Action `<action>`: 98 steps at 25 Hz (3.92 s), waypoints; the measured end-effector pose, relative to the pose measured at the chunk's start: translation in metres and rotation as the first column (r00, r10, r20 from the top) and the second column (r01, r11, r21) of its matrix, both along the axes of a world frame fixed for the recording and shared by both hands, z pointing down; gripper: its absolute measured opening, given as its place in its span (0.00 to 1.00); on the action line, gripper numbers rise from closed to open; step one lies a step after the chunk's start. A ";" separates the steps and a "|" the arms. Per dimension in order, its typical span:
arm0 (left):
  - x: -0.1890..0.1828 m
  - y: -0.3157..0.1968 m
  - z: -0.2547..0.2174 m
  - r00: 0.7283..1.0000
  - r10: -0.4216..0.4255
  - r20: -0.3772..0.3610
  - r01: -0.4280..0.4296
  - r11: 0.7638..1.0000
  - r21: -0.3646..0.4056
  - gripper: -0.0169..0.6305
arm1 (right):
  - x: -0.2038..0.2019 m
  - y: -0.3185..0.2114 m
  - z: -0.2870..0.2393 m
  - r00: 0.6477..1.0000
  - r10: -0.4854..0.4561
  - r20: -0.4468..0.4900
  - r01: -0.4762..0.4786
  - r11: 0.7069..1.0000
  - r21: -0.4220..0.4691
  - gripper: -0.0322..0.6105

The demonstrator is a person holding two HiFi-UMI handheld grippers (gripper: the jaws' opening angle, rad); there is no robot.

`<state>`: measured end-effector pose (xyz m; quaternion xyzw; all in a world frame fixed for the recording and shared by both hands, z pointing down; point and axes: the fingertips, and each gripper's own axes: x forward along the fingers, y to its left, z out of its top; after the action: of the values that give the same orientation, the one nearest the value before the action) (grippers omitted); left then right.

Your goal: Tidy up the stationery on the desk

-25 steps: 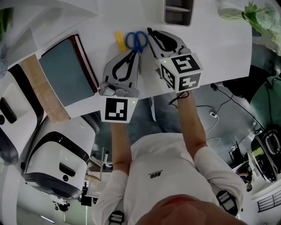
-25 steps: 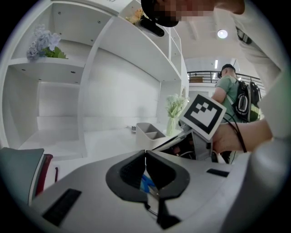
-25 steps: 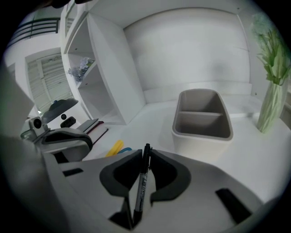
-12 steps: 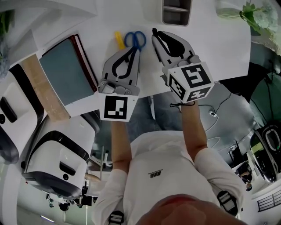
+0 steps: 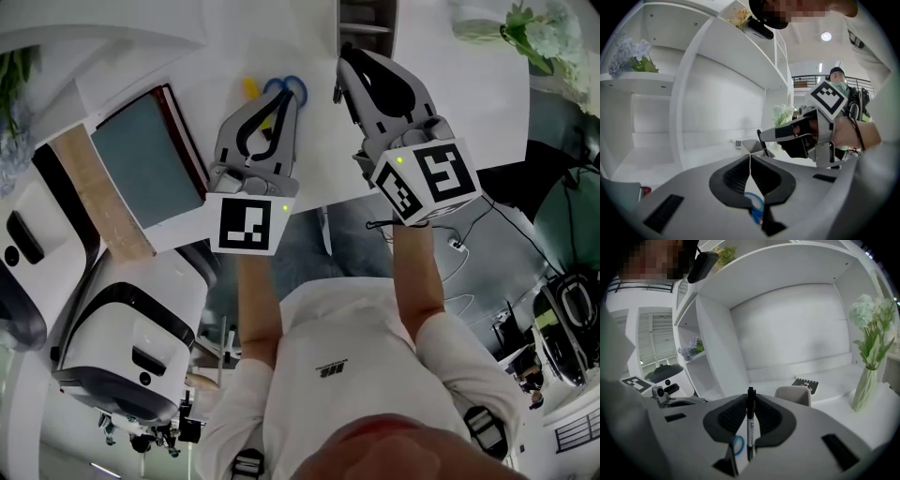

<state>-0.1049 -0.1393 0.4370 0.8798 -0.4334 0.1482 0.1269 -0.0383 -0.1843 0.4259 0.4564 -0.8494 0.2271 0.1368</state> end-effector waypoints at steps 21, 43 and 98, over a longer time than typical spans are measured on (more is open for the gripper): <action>0.032 -0.032 -0.018 0.999 0.026 -0.030 -0.025 0.999 0.040 0.03 | 0.034 -0.055 -0.055 0.990 0.118 0.079 -0.130 0.977 0.170 0.10; 0.025 -0.021 -0.005 0.999 -0.006 -0.043 0.006 1.000 0.009 0.03 | 0.021 -0.029 0.004 0.995 0.095 -0.008 -0.095 0.995 0.042 0.15; -0.058 0.019 0.043 0.983 -0.179 -0.031 0.177 0.982 -0.070 0.03 | -0.088 0.050 0.133 0.947 -0.193 -0.256 0.119 0.953 -0.280 0.15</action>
<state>-0.1626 -0.1199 0.4797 0.8355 -0.5026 0.1342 0.1769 -0.1258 -0.1345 0.5589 0.3927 -0.8178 0.2581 0.3323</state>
